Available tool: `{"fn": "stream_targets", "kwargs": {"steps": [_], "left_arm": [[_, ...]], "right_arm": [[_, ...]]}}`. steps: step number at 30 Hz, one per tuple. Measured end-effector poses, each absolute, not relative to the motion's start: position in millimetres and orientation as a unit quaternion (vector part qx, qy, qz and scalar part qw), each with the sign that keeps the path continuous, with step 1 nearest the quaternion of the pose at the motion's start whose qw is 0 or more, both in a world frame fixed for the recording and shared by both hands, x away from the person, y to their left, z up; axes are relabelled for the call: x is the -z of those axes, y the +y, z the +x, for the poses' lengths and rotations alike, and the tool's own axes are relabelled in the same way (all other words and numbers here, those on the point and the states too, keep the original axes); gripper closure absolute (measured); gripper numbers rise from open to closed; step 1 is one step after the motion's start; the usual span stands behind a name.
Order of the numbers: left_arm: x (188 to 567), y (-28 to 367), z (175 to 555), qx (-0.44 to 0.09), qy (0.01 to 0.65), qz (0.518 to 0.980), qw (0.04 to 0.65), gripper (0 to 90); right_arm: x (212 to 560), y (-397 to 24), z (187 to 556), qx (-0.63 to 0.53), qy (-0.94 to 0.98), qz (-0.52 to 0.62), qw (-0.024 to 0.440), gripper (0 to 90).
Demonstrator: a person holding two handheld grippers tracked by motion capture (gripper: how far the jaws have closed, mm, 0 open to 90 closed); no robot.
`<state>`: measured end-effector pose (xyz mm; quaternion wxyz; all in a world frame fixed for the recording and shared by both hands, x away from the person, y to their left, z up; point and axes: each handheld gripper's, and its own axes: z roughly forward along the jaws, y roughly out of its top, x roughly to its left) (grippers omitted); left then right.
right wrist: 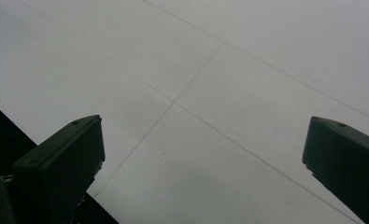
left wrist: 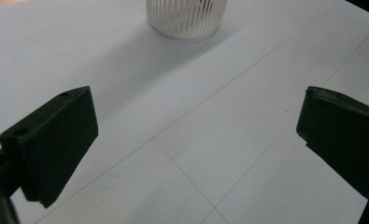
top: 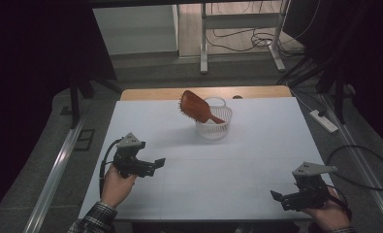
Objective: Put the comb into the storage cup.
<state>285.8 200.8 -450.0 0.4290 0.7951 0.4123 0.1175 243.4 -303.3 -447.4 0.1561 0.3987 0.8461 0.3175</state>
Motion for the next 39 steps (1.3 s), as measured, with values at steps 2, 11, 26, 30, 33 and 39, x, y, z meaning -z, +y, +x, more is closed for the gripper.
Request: {"fn": "stream_targets", "kwargs": {"steps": [2, 11, 26, 30, 33, 39], "left_arm": [[450, 202, 284, -0.118, 0.414, 0.795, 0.428, 0.0], [452, 208, 277, -0.120, 0.418, 0.795, 0.424, 0.0], [455, 217, 262, -0.121, 0.424, 0.794, 0.418, 0.0], [455, 218, 259, -0.123, 0.427, 0.792, 0.419, 0.0], [455, 220, 257, -0.122, 0.427, 0.792, 0.418, 0.0], [456, 224, 252, -0.121, 0.431, 0.791, 0.417, 0.0]], "right_arm": [[447, -303, 243, -0.318, 0.846, 0.399, 0.156, 0.0], [447, -304, 244, -0.316, 0.846, 0.400, 0.155, 0.0], [447, -304, 243, -0.316, 0.845, 0.401, 0.156, 0.0], [447, -304, 244, -0.316, 0.845, 0.402, 0.156, 0.0], [447, -303, 243, -0.317, 0.845, 0.402, 0.157, 0.0], [447, -304, 243, -0.317, 0.845, 0.402, 0.157, 0.0]]}}
